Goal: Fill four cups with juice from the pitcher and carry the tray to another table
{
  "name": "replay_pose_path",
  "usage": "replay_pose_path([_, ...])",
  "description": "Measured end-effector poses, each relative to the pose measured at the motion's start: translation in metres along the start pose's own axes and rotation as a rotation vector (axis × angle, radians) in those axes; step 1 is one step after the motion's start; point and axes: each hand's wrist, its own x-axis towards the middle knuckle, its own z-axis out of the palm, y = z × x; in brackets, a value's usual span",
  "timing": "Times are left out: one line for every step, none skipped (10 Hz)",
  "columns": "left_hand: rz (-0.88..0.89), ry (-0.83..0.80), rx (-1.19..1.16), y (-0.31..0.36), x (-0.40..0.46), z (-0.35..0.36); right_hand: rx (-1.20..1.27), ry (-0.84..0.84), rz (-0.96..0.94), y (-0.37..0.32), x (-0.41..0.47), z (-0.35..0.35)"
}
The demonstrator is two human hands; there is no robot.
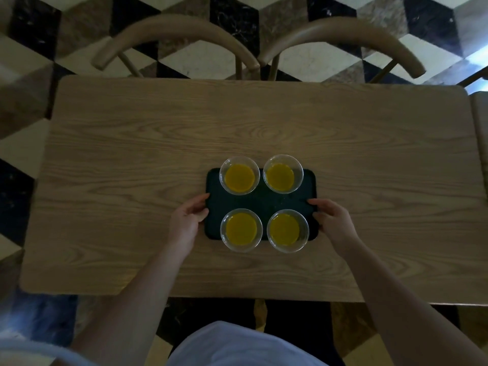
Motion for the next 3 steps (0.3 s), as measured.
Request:
replay_pose_path([0.107,-0.005,0.237,0.008,-0.007,0.001,-0.042,0.044,0.032,-0.002,0.001,0.002])
replay_pose_path([0.203,0.011,0.492,0.019,-0.020,0.006,-0.096,0.145,0.045,-0.009,-0.006,0.004])
replay_pose_path([0.316,0.086,0.640,0.032,-0.035,0.016,-0.143,0.195,-0.004,-0.032,-0.023,0.008])
